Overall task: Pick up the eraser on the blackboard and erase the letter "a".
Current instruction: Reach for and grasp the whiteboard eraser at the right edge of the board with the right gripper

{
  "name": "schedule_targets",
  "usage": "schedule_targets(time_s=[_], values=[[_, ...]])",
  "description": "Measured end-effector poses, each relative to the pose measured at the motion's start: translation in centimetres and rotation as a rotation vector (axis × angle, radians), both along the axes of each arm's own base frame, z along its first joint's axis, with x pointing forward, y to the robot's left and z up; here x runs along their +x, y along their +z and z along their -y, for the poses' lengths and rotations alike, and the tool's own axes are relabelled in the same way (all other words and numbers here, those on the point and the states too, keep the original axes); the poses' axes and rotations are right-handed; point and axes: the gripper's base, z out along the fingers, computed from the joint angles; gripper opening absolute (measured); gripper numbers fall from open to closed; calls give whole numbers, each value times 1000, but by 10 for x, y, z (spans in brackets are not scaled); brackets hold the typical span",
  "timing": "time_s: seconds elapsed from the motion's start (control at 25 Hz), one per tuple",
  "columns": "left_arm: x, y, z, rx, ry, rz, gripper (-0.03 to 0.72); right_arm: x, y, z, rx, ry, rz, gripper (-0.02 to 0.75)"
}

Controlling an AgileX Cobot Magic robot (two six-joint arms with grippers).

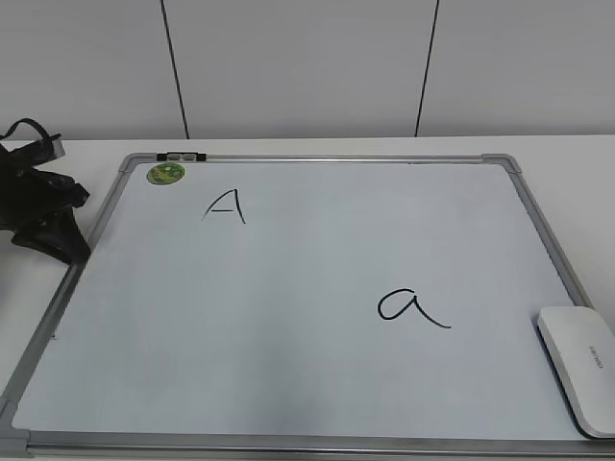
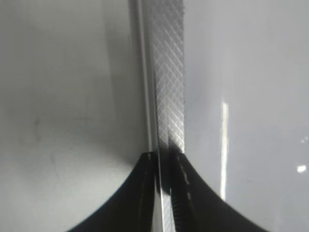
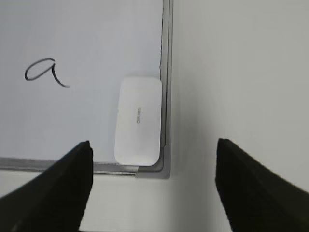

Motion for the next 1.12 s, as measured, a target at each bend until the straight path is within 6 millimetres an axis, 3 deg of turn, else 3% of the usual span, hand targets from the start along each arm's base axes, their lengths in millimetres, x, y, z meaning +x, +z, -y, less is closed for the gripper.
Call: schedule_targets(time_s=[0.44, 1.12], values=[[0, 0, 0, -7, 6, 1, 70, 76, -45, -4, 82, 7, -436, 587], [0, 0, 0, -9, 8, 1, 70, 133, -104, -5, 119, -24, -583, 587]])
